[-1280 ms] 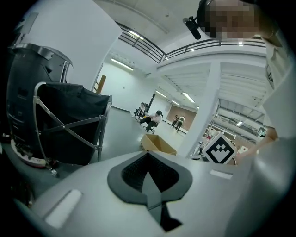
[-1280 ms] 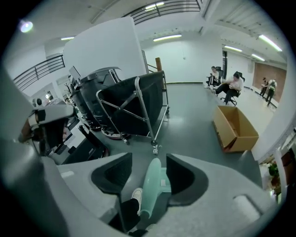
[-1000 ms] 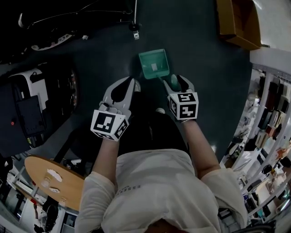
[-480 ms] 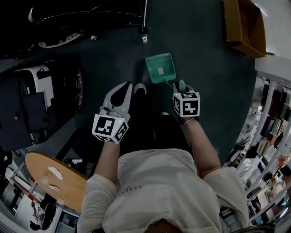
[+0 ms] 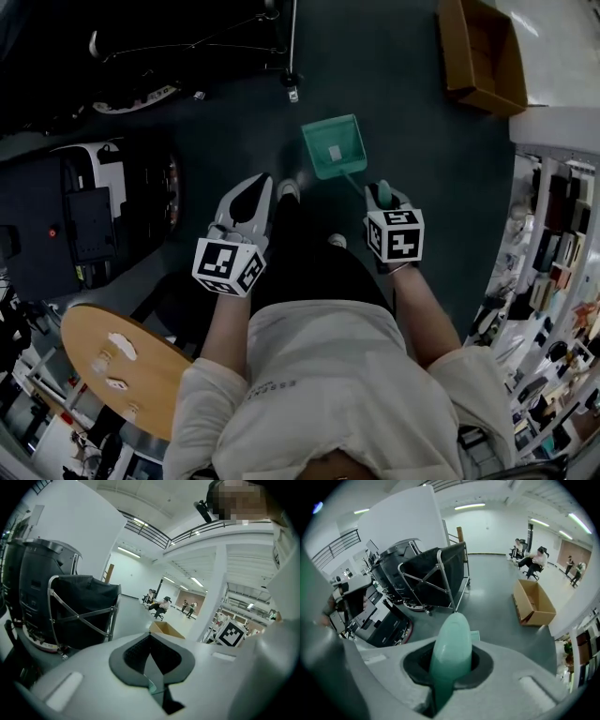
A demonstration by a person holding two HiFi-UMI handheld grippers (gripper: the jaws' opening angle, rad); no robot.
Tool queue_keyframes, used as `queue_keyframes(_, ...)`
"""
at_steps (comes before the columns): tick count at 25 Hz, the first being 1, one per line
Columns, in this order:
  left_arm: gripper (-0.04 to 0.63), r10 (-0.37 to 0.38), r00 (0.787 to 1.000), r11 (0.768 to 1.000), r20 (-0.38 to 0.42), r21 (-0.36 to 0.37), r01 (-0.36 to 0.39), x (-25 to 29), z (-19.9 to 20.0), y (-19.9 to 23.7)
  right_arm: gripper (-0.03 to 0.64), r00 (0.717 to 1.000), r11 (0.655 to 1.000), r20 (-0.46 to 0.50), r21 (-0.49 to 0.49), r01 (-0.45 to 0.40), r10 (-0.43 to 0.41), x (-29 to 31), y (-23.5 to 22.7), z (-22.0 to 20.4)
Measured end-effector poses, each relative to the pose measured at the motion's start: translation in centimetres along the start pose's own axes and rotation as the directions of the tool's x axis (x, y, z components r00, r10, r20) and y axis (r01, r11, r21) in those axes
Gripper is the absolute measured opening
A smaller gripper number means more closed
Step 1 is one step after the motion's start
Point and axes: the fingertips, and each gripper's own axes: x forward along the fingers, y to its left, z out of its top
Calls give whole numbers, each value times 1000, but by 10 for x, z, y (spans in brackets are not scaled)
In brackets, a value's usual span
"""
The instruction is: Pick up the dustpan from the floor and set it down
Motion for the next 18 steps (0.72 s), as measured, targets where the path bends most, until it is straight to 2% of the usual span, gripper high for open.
queue_keyframes(5, 15, -16, 999, 1000, 33, 20, 15, -42, 20, -49, 15, 998, 1000, 57, 7, 19, -19, -77, 0, -9)
queue_keyframes(9, 15, -32, 998, 998, 53, 46, 30, -73, 19, -84, 15, 994, 999, 99, 14, 37, -38, -127, 3, -27)
queue_keyframes(18, 15, -35, 991, 996, 126, 86, 24, -115, 18, -148, 17, 993, 1000, 113, 9, 26, -27, -179, -6, -80)
